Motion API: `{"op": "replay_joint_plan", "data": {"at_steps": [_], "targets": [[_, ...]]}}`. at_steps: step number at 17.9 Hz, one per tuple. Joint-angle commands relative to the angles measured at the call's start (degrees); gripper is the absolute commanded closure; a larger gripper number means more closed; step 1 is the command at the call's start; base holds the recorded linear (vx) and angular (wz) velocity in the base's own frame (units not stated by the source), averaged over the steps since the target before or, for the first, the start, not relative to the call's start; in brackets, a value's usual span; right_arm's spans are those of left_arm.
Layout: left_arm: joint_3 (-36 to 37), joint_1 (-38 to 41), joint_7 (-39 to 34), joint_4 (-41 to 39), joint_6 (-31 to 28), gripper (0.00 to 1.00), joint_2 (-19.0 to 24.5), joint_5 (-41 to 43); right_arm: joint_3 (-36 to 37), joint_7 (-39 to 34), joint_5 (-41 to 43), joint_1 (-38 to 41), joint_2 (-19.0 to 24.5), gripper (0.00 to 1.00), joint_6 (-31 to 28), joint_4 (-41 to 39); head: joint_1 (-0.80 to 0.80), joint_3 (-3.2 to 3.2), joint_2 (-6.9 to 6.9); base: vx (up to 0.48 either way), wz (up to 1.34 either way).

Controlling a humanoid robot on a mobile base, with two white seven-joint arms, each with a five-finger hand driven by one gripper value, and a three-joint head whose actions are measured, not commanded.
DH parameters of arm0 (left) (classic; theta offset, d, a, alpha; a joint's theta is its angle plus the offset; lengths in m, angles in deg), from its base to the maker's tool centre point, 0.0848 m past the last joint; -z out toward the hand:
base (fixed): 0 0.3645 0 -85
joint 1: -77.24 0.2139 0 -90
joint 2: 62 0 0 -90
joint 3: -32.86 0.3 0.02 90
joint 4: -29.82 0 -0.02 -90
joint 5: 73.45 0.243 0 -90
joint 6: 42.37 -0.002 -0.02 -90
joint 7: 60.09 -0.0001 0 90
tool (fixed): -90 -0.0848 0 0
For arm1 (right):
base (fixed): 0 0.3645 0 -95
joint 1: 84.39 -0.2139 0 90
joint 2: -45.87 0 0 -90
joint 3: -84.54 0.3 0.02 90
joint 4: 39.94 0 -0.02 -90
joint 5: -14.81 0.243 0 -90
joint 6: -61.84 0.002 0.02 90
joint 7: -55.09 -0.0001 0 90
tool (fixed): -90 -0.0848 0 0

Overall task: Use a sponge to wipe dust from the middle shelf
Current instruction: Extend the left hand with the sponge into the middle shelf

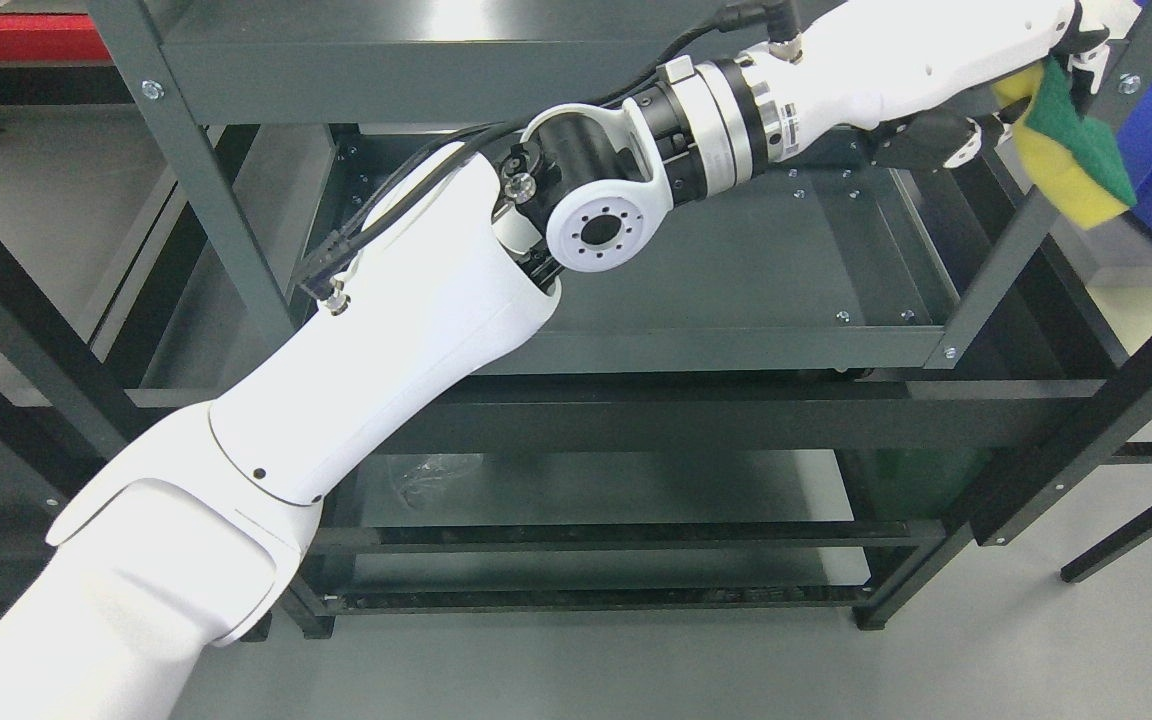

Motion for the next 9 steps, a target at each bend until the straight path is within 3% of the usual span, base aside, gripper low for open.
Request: {"op": "replay_joint_plan", "data": {"at_steps": [1,2,4,7,9], "targets": [[-6.0,1.1,5.6,-2.9,1.4,1.00,1.0,1.4,0.0,0.0,0.0,0.0,-1.0,0.00,0.0,-1.0,0.00,0.00,0.00,0.018,0.02],[-7.2,2.0,7.0,-4.9,1.4,0.99,1.0,1.4,0.0,0.0,0.0,0.0,-1.0,0.00,0.0,-1.0,0.00,0.00,0.00,0.018,0.02],[-10.9,4.5,7.9,-9.3,2.7,0.99,6.3,1.4,0.0,0.0,0.0,0.0,-1.0,0.00,0.0,-1.0,0.00,0.00,0.00,0.003,-0.01],[-19.8,9.2,9.9,-12.6,9.0,0.99,16.2,1.2,0.0,0.0,0.0,0.0,-1.0,0.00,0.0,-1.0,0.00,0.00,0.00,-0.009,-0.05],[-27.4,13.1,12.5,-12.7,14.1,1.00,19.5,1.1,0.0,0.0,0.0,0.0,-1.0,0.00,0.0,-1.0,0.00,0.00,0.00,-0.021,-0.02]]}}
